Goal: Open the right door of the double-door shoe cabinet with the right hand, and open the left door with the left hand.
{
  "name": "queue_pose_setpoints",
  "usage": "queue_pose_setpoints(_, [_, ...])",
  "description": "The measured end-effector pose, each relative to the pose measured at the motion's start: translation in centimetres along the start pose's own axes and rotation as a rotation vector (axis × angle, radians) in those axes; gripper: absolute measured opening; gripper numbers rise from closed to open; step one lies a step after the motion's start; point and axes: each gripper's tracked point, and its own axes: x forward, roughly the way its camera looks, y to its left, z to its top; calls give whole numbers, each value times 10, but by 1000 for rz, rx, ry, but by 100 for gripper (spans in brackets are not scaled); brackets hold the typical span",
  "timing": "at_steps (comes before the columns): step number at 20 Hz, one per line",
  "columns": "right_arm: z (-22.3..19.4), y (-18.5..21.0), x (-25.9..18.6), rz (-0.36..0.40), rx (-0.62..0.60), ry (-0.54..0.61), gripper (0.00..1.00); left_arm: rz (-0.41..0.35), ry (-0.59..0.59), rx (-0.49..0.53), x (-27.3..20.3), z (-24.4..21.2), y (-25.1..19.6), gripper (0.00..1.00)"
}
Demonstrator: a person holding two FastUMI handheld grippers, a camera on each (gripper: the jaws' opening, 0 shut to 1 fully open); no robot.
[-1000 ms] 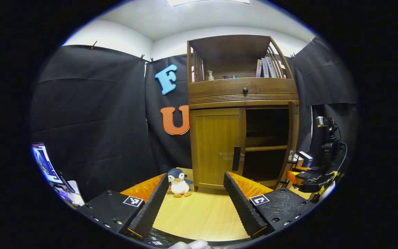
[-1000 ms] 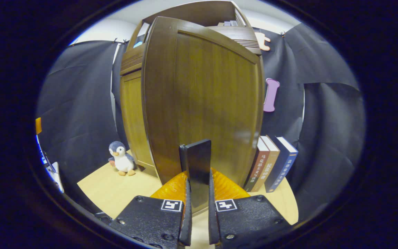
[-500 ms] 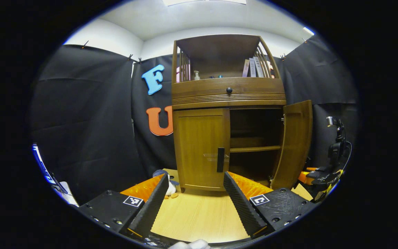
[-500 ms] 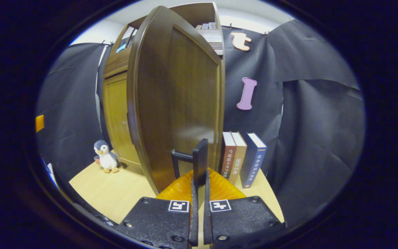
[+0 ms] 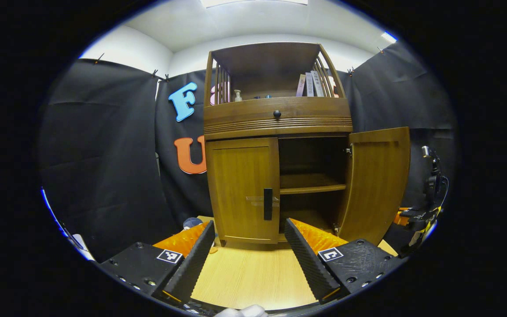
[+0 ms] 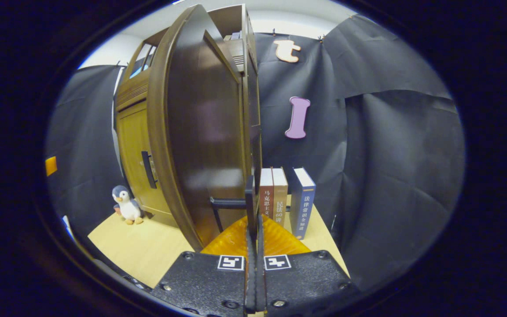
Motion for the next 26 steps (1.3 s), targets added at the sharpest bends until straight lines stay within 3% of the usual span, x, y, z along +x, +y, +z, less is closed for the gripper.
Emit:
queue_pose_setpoints(9, [1, -18, 5, 110, -53, 4, 4, 13, -7, -1, 5, 2, -3, 96])
queue_pose_setpoints(13, [1, -25, 3, 85, -52, 18, 9, 9, -5, -2, 11, 2, -6, 96])
queue_pose_setpoints(14, [0, -28, 0, 69, -31, 30, 27, 5, -4, 1, 12, 2, -7, 96])
queue_pose_setpoints(15, [0, -32, -4, 55, -8, 46, 34, 0, -5, 4, 15, 1, -8, 96])
queue_pose_setpoints(18, [5, -46, -21, 10, -7, 39, 66, -16, -3, 7, 21, 0, -6, 96])
queue_pose_setpoints(19, [7, -52, -29, -8, -30, 29, 64, -24, -3, 7, 24, 0, -5, 96])
queue_pose_setpoints(22, [11, -55, -50, -51, -56, 8, 91, -47, -9, 15, 35, 0, -2, 96])
queue_pose_setpoints(23, [16, -57, -58, -78, -55, -7, 92, -57, -12, 19, 39, -1, -1, 100])
queue_pose_setpoints(24, [21, -59, -67, -115, -43, -21, 97, -64, -14, 22, 44, -2, 1, 96])
queue_pose_setpoints(26, [38, -53, -89, -172, 2, -65, 98, -82, -18, 26, 53, -4, 4, 96])
